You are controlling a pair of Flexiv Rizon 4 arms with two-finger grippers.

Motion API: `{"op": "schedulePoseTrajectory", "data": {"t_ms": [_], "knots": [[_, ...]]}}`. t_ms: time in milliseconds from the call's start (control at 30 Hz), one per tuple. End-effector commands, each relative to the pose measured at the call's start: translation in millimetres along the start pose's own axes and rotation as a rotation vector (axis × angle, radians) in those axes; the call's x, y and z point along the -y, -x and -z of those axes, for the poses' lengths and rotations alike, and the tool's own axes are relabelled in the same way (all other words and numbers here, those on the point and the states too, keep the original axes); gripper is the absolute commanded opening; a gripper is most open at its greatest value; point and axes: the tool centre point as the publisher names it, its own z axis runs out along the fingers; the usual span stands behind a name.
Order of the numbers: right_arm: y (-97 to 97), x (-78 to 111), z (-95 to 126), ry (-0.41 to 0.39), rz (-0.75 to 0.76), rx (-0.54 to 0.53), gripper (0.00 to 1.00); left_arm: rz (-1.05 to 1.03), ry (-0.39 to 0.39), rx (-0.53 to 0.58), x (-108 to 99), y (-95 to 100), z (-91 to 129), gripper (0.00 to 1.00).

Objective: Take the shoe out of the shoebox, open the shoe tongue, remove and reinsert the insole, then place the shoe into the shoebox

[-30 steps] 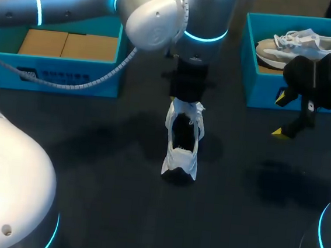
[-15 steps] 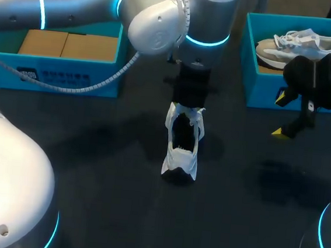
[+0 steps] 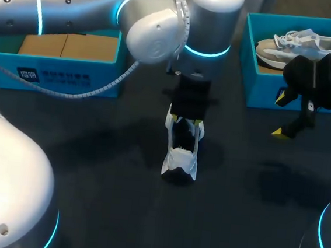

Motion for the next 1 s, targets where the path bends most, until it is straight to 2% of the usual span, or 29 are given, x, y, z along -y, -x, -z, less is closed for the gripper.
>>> {"op": "schedulePoseTrajectory", "data": {"t_ms": [33,200,367,600,1000], "knots": [[-0.8,0.1,-0.9,-0.002,-0.001,0.002,1.0,0.014,0.025,0.005,-4.9,-8.9,18.1,0.51],[-0.8,0.1,-0.9,-0.002,-0.001,0.002,1.0,0.034,0.054,-0.002,-26.4,-6.7,24.8,0.5],[-0.8,0.1,-0.9,-0.002,-0.001,0.002,1.0,0.035,0.046,-0.018,-33.6,0.1,14.2,0.46],[-0.8,0.1,-0.9,-0.002,-0.001,0.002,1.0,0.01,-0.011,-0.021,-12.5,0.9,-4.7,0.43],[-0.8,0.1,-0.9,-0.002,-0.001,0.002,1.0,0.079,-0.09,-0.019,28.0,-10.8,-11.6,0.44]]}}
